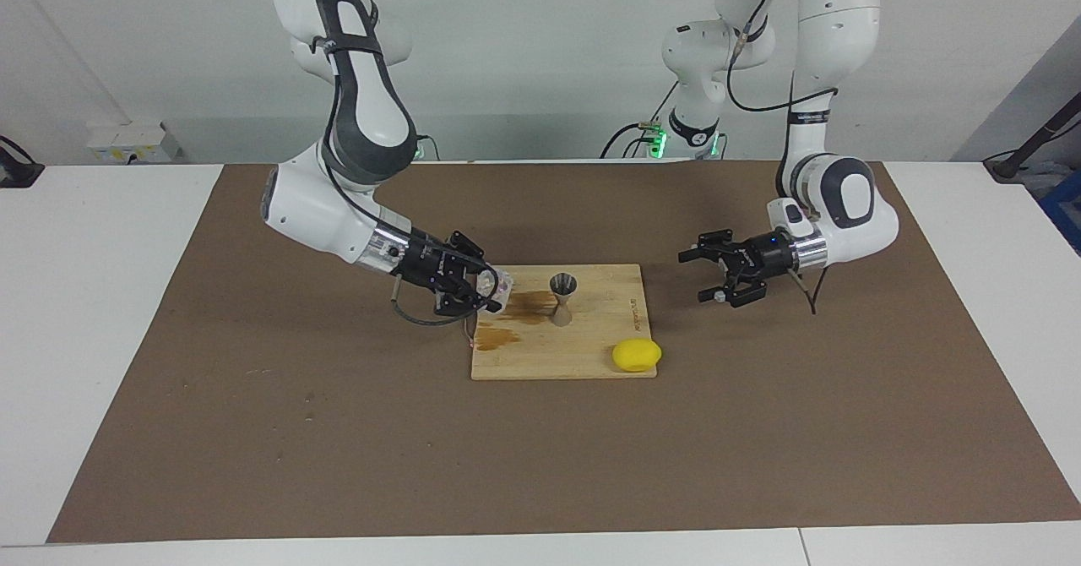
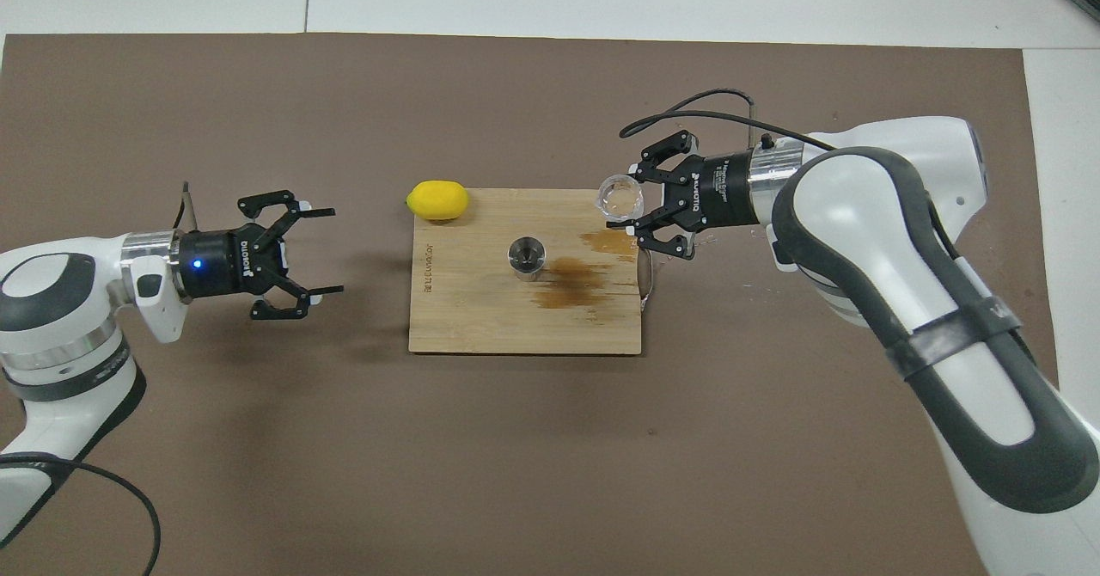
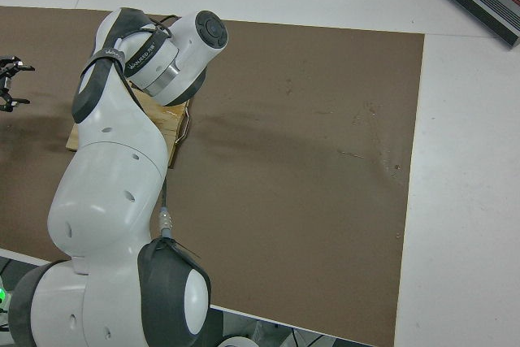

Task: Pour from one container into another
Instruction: 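Move the glass above the dark cup while the left gripper withdraws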

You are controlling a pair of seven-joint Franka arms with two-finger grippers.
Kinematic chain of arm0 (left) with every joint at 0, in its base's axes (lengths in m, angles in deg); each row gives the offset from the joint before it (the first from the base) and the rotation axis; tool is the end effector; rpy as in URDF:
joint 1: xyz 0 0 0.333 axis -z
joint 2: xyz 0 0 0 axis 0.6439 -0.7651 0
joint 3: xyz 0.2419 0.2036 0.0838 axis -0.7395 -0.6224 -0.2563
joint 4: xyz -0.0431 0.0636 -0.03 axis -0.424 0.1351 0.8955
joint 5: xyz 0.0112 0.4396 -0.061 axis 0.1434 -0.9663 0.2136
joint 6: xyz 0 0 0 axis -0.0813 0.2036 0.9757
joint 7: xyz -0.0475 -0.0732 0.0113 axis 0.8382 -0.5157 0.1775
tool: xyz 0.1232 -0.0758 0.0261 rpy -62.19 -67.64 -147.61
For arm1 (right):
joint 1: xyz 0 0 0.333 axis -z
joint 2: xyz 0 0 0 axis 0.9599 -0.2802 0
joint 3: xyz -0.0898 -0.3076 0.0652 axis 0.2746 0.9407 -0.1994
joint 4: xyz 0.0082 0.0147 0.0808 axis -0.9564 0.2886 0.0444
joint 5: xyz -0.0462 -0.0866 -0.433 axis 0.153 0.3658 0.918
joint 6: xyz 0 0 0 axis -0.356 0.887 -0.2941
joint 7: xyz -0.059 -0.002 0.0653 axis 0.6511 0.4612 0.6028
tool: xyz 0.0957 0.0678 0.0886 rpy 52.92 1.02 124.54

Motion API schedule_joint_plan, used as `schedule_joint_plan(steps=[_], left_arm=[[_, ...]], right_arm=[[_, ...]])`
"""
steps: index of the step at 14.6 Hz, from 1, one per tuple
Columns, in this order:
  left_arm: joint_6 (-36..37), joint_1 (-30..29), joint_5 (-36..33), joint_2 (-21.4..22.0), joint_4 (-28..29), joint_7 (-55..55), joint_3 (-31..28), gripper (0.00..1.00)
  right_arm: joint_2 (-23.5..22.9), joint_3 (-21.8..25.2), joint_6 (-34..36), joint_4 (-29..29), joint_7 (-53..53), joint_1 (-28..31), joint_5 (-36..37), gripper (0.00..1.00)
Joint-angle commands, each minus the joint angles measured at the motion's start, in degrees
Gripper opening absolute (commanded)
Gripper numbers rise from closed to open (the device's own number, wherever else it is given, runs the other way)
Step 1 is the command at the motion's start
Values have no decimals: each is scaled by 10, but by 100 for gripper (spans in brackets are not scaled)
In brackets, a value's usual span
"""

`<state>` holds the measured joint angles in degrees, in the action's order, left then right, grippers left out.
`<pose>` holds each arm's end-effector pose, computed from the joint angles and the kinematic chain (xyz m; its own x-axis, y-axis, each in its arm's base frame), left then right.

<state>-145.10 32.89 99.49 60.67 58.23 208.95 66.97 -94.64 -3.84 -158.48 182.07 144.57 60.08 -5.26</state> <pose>0.5864 -0.0519 0.2754 -0.1590 -0.2228 0.9618 -0.9847 -0.0345 -0.1707 0.6655 0.2415 0.3690 -0.0289 -0.6377 -0.7698 -0.9966 0.0781 -0.0273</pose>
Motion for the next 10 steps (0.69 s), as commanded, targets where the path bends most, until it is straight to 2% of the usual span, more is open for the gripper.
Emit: schedule_joint_plan(steps=[1,3,7,10], left_arm=[[68,-74,-94,13,-17,-42,4,100],[96,-109,-139,11,-32,-44,4,100],[143,-165,-263,6,-117,-68,3,100],[112,-162,-377,14,-185,-129,4,100]], right_arm=[[7,0,-37,6,15,-26,-13,0],[7,1,-50,10,21,-46,-12,0],[7,5,-63,12,49,-72,15,0],[8,5,-60,12,73,-75,69,0]])
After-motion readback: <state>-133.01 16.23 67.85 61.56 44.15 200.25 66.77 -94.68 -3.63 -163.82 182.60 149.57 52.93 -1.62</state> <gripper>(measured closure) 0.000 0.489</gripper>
